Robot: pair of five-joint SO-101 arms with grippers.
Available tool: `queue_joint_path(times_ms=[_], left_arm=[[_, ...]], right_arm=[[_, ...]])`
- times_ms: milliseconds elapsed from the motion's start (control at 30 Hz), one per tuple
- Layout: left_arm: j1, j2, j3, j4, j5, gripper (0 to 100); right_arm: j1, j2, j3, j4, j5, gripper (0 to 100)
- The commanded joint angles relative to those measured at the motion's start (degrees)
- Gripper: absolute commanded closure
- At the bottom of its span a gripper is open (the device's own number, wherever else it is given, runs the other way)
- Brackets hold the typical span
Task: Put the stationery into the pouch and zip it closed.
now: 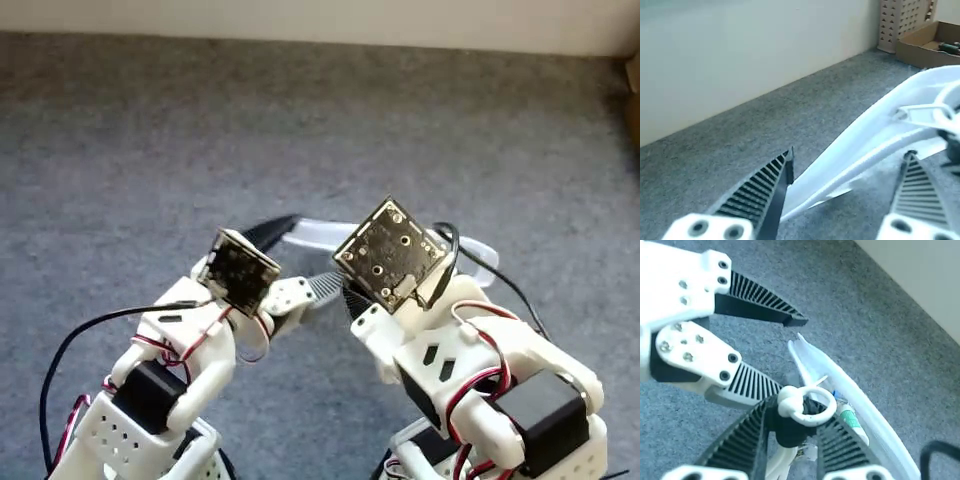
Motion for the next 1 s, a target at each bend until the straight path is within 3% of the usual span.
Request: queue_joint_path(times_ms=[0,200,333,467,733,967], left_arm=[[2.95,-0.84,-0.22,-1.32,-0.35,69],[-2.07,-7.6,-0.13,3.6,-0.35,69],[-1.89,-18.24,0.66,10.81,-0.35,69],[-1.8,-24.92,4.09,10.9,-0.35,69],[3.03,-21.32,5.41,10.73,-4.4,69],[3.74,-13.49,5.05,3.6,-4.4,69]], right_arm=[[-0.66,-0.13,-0.4,-0.4,-0.53,99.3],[-0.57,-0.13,-0.48,-0.48,-0.53,99.3],[-0.57,-0.22,-0.48,-0.48,-0.53,99.3],[-0.57,-0.22,-0.57,-0.48,-0.53,99.3],[-0.92,-0.22,-0.4,-0.48,-0.53,99.3],[-0.92,-0.22,-0.22,-0.48,-0.35,99.3]])
